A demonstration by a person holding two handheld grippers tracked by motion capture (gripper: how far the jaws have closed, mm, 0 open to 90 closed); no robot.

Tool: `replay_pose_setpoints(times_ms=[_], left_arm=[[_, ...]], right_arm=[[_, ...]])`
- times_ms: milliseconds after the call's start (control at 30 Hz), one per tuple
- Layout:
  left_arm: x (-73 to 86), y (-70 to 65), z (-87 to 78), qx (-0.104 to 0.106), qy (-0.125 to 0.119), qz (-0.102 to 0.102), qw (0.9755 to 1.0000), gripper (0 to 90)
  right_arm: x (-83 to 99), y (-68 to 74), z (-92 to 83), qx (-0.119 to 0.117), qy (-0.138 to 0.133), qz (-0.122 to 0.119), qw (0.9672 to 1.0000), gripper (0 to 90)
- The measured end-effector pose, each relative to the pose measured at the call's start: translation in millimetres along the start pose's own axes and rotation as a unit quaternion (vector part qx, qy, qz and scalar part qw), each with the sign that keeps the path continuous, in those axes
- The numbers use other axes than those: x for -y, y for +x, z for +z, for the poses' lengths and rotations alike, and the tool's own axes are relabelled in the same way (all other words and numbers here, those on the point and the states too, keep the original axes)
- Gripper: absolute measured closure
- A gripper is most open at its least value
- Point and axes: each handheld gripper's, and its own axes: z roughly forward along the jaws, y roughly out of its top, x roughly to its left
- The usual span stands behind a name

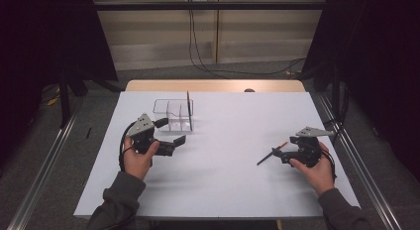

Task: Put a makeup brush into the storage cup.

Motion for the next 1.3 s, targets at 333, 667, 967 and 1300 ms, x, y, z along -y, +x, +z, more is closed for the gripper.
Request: replay_pose_setpoints(times_ms=[333,667,967,1300], left_arm=[[-0.4,-0.1,-0.2,0.000,0.008,0.007,0.9999,1.6],[-1.0,-0.8,-0.5,-0.004,0.006,0.007,0.9999,1.6],[-1.6,-1.7,-0.6,-0.008,0.004,0.006,0.9999,1.6],[-1.7,-1.9,-0.4,-0.008,0.005,0.008,0.9999,1.7]], right_arm=[[-0.8,0.9,3.1,-0.001,0.001,0.003,1.0000,9.7],[0.6,4.7,6.6,-0.001,0.010,0.015,0.9998,14.1],[1.3,1.7,5.3,0.008,0.025,0.048,0.9985,18.3],[0.7,1.3,6.5,0.010,0.043,0.060,0.9972,19.6]])
